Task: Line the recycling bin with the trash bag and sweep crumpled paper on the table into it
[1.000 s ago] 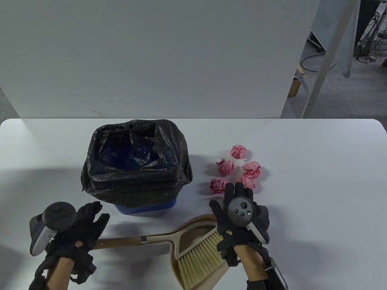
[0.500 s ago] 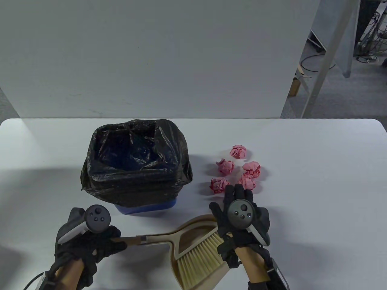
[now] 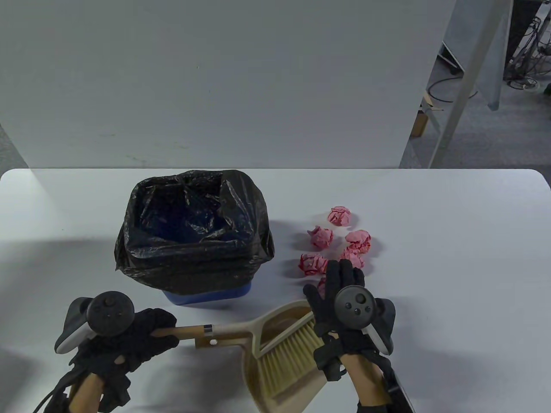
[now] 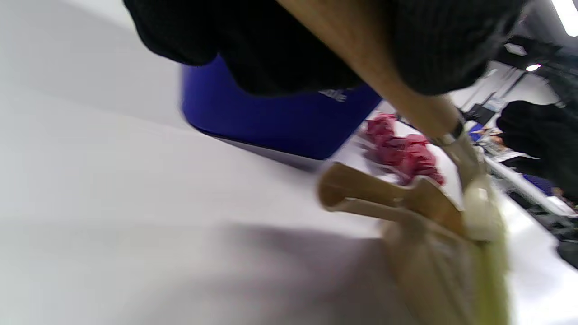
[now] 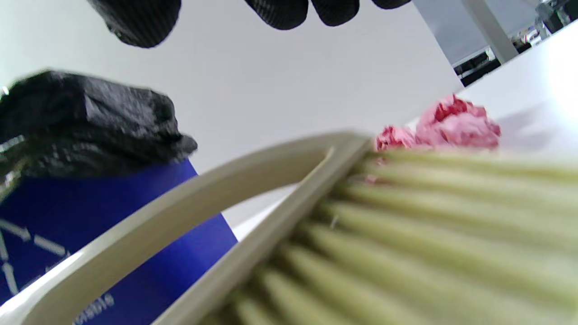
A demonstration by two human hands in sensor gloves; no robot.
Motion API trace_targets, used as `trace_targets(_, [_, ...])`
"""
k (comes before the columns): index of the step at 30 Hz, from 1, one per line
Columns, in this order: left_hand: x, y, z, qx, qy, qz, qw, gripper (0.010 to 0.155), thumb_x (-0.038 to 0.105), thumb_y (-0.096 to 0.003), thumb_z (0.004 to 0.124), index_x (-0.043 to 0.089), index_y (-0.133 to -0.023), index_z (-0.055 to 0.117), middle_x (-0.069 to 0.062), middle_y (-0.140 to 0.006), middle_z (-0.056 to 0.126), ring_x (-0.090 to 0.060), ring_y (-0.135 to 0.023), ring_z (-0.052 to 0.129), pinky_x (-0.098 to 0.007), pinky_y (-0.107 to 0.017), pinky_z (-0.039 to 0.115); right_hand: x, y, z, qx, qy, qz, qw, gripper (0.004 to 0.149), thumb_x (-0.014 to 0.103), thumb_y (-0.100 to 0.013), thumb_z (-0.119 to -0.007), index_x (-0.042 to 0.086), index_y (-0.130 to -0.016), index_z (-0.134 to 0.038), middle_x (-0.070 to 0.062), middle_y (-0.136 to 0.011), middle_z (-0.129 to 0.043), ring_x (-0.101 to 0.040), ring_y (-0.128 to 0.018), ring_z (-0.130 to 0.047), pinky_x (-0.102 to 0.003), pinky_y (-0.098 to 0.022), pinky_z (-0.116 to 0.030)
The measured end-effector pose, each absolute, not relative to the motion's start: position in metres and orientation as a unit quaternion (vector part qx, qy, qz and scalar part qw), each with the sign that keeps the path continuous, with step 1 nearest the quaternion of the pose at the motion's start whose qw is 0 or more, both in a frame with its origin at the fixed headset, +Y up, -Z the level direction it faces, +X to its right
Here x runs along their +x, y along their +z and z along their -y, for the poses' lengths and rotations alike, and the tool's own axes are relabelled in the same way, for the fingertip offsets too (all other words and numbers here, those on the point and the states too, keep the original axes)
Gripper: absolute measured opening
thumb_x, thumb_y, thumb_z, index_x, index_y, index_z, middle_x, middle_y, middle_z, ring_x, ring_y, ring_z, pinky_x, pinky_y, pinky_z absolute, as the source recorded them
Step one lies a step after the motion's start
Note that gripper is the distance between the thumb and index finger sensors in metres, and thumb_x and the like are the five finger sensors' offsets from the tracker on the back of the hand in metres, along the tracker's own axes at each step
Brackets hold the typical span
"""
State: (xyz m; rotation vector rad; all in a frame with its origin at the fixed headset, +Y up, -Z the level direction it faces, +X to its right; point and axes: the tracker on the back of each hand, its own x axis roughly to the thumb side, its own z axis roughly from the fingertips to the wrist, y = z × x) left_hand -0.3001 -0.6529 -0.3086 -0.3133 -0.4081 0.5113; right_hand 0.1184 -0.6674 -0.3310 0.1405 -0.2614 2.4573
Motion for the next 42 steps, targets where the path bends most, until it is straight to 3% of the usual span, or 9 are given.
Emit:
trace_targets(6, [-0.245,-0.311,0.644,-0.159,0.271,0.231,0.921,0.062,0.046,-0.0587,0.074,0.013,-0.108,0.055,-0.013,-0.103,0.071,-0.03,-0.079,0.093,-0.05,-0.058,0.086,0.123,-0.324,0.66,0.069,0.927,0.153,0.334,0.078,0.051,-0.062,-0.053,-0.003,-0.112,-0.027,-0.038,-0.117,-0.02,-0.066,-0.097,-0.022,-0.081,-0.061,-0.029])
trace_targets(17, [-0.14,-0.333,0.62,-0.036,0.344,0.179,0.921,0.063,0.037,-0.0608,0.068,0.009,-0.112,0.044,-0.018,-0.107,0.059,-0.023,-0.069,0.093,-0.039,-0.049,0.093,0.119,-0.317,0.656,0.096,0.923,0.202,0.315,0.077,0.05,-0.062,-0.052,-0.003,-0.112,-0.026,-0.042,-0.113,-0.012,-0.067,-0.094,-0.019,-0.08,-0.06,-0.029])
trace_targets(24, [-0.081,-0.344,0.627,-0.026,0.407,0.176,0.896,0.065,0.032,-0.0612,0.061,0.007,-0.113,0.031,-0.021,-0.111,0.045,-0.027,-0.081,0.085,-0.042,-0.06,0.088,0.123,-0.328,0.677,0.049,0.86,0.086,0.501,0.081,0.05,-0.062,-0.054,-0.008,-0.109,-0.026,-0.047,-0.109,-0.027,-0.056,-0.09,-0.062,-0.069,-0.061,-0.061])
trace_targets(27, [-0.063,-0.344,0.647,-0.065,0.453,0.224,0.86,0.067,0.028,-0.0599,0.056,0.005,-0.112,0.021,-0.025,-0.112,0.033,-0.032,-0.088,0.076,-0.047,-0.067,0.082,0.125,-0.335,0.685,0.056,0.781,0.041,0.621,0.08,0.049,-0.061,-0.057,-0.008,-0.109,-0.028,-0.042,-0.107,-0.047,-0.044,-0.08,-0.081,-0.062,-0.058,-0.072])
trace_targets(29, [-0.056,-0.341,0.659,-0.103,0.473,0.257,0.836,0.069,0.026,-0.0594,0.055,0.005,-0.112,0.015,-0.025,-0.113,0.025,-0.035,-0.093,0.067,-0.051,-0.073,0.075,0.125,-0.336,0.684,0.059,0.745,0.04,0.663,0.082,0.047,-0.061,-0.063,-0.011,-0.108,-0.028,-0.038,-0.105,-0.055,-0.05,-0.079,-0.076,-0.067,-0.057,-0.066])
trace_targets(33, [-0.046,-0.332,0.661,-0.085,0.402,0.305,0.859,0.072,0.023,-0.0575,0.056,0.004,-0.109,0.01,-0.025,-0.112,0.017,-0.038,-0.098,0.058,-0.056,-0.076,0.066,0.132,-0.336,0.688,0.034,0.778,0.069,0.623,0.082,0.048,-0.06,-0.067,-0.013,-0.105,-0.033,-0.029,-0.098,-0.065,-0.038,-0.075,-0.084,-0.061,-0.056,-0.073])
trace_targets(36, [-0.047,-0.331,0.664,-0.143,0.437,0.33,0.825,0.077,0.021,-0.0573,0.057,0.005,-0.106,-0.001,-0.024,-0.111,0.006,-0.039,-0.102,0.046,-0.062,-0.077,0.055,0.134,-0.333,0.682,0.039,0.764,0.092,0.638,0.076,0.041,-0.058,-0.072,-0.009,-0.106,-0.038,-0.023,-0.092,-0.069,-0.036,-0.074,-0.081,-0.062,-0.057,-0.07])
trace_targets(39, [-0.064,-0.333,0.662,-0.194,0.437,0.352,0.805,0.082,0.037,-0.0598,0.064,0.019,-0.112,0.004,-0.011,-0.118,0.005,-0.05,-0.107,0.024,-0.074,-0.075,0.033,0.14,-0.331,0.674,0.034,0.759,0.101,0.642,0.072,0.034,-0.058,-0.073,-0.008,-0.107,-0.041,-0.023,-0.092,-0.071,-0.036,-0.072,-0.083,-0.061,-0.056,-0.072])
trace_targets(42, [-0.089,-0.327,0.659,-0.199,0.314,0.358,0.857,0.082,0.05,-0.0603,0.064,0.02,-0.117,0.013,-0.01,-0.123,0.001,-0.053,-0.111,0.01,-0.078,-0.073,0.023,0.148,-0.332,0.671,0.024,0.776,0.114,0.62,0.069,0.029,-0.058,-0.072,-0.006,-0.108,-0.04,-0.024,-0.094,-0.071,-0.038,-0.073,-0.084,-0.062,-0.056,-0.073])
